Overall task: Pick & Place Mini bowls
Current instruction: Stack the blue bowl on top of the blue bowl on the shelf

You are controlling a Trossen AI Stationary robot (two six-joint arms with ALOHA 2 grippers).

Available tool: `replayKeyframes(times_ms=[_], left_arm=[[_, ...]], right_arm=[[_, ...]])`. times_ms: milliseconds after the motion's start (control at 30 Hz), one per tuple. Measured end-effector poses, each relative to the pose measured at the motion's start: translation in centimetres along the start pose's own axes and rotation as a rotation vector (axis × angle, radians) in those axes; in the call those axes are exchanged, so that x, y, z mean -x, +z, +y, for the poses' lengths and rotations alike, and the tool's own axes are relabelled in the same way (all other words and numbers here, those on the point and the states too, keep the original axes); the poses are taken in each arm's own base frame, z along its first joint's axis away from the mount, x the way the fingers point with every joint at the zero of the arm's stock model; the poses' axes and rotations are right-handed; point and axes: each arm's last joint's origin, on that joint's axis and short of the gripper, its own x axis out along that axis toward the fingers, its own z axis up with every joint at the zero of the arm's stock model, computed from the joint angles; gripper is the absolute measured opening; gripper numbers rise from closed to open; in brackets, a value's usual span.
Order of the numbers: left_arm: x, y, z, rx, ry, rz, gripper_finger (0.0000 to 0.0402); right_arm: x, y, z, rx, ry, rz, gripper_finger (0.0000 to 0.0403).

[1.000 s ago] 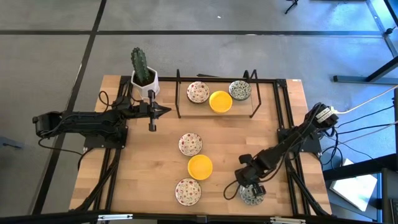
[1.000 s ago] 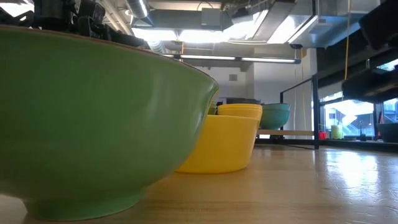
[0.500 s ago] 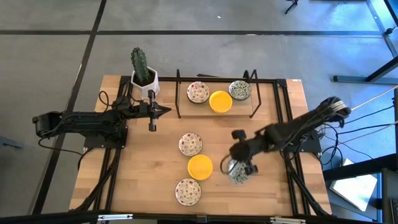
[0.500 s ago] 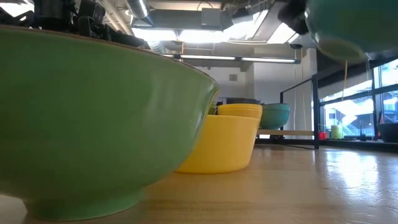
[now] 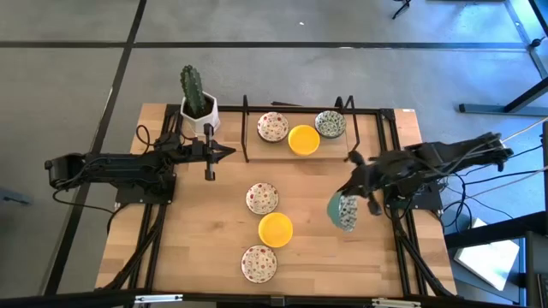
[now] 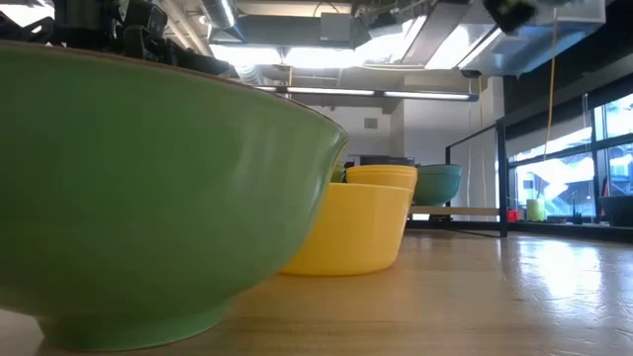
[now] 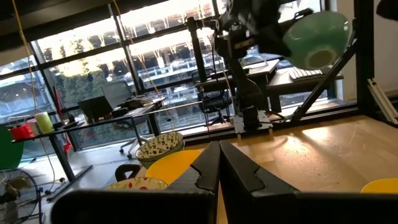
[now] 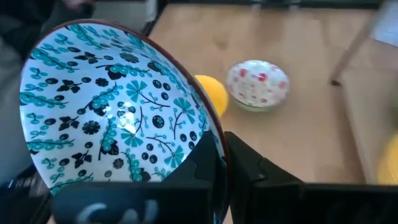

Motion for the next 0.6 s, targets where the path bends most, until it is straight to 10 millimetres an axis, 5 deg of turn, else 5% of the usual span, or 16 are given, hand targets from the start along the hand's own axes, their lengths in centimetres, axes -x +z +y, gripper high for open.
replayKeyframes(times_ms=[333, 600], left_arm=[[0.0, 0.0, 0.0, 0.000, 0.000, 0.000, 0.0006], [0.0, 0.0, 0.0, 0.000, 0.000, 0.000, 0.0006]], right_arm=[[0.5, -7.6, -1.3, -0.255, -0.205, -0.018, 0.0014], [0.3, -7.5, -1.4, -0.281, -0.227, -0.065, 0.0014]])
